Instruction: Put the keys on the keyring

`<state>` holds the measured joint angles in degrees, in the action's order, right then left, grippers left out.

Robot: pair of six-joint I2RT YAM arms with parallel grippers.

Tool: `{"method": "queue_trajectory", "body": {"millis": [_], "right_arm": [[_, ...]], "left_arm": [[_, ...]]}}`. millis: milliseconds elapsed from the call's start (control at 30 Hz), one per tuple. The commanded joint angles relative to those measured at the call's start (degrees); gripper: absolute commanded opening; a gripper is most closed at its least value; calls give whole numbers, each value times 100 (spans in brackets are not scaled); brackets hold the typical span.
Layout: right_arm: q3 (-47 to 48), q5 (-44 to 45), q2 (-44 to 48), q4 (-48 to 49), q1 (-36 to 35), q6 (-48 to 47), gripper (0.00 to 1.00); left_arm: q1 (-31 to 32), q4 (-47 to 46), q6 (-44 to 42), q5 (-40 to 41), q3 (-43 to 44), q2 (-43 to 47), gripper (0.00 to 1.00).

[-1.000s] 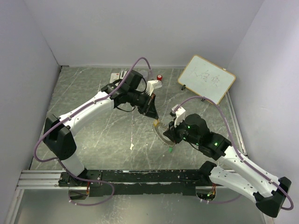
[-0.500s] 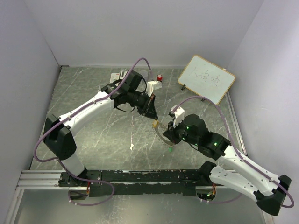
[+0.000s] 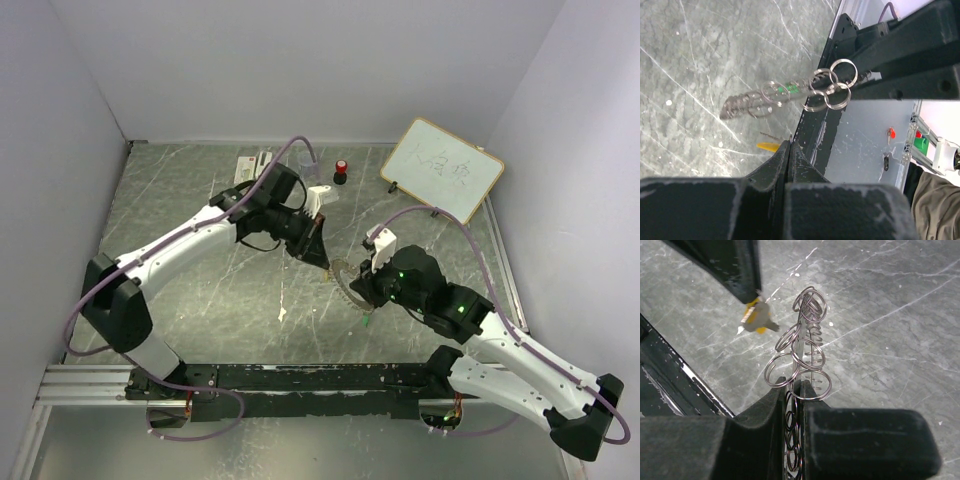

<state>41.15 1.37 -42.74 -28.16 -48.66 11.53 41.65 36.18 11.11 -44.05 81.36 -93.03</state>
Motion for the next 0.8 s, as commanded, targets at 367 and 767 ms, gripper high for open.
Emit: {"method": "queue_trajectory", "body": {"millis": [367, 767], "right_arm": [[293, 177, 62, 161, -46, 22, 0], [252, 243, 89, 218, -56, -9, 0]], "left_arm": [[-30, -326, -36, 294, -477, 998, 7], [-34, -4908, 823, 2008, -3754, 3687, 7]]}}
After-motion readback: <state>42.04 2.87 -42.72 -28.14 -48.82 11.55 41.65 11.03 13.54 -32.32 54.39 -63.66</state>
